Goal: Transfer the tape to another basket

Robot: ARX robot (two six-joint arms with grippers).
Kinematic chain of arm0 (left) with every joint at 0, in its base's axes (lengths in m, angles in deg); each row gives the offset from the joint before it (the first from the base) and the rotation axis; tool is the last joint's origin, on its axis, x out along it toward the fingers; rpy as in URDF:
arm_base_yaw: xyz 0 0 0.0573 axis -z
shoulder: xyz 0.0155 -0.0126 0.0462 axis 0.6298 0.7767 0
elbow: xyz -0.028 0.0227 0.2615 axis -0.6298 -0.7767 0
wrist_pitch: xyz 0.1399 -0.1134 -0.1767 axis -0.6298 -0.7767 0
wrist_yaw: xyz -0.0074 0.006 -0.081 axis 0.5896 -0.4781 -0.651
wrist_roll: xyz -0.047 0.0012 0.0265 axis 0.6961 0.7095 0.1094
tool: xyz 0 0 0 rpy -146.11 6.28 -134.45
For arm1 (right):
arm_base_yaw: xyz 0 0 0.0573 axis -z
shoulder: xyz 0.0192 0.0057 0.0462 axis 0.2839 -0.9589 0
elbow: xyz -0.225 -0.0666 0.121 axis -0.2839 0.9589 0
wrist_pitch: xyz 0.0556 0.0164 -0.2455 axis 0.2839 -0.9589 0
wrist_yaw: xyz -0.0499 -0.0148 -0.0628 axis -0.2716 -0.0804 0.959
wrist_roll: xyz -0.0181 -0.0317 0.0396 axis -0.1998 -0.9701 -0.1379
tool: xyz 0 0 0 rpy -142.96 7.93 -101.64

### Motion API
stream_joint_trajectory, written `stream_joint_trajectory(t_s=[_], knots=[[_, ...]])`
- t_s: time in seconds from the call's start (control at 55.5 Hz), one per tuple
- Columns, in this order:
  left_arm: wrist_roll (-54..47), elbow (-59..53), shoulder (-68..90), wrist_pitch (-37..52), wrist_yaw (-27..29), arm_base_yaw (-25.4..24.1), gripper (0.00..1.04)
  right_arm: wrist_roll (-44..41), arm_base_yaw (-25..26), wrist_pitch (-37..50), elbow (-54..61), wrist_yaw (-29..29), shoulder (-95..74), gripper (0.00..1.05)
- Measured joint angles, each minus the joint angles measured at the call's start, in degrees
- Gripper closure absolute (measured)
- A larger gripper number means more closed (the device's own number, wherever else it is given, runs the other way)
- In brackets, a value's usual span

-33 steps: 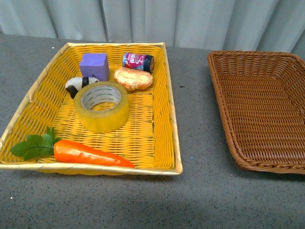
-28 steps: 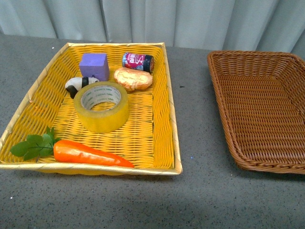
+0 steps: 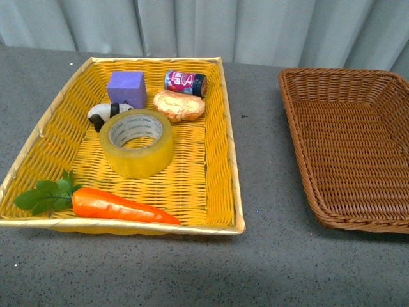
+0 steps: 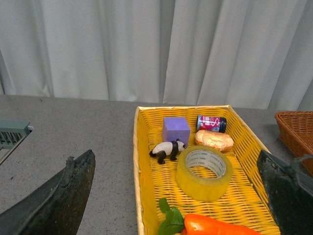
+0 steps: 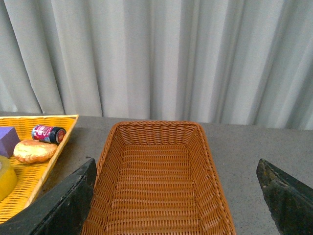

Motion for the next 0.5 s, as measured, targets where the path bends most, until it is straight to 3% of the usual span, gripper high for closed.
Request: stream_joint_trajectory(t_s=[0.505], knots=[[0.00, 0.00, 0.00, 0.00, 0.02, 0.00, 0.07, 0.00, 0.00, 0.00, 0.00, 0.00, 0.00, 0.09]])
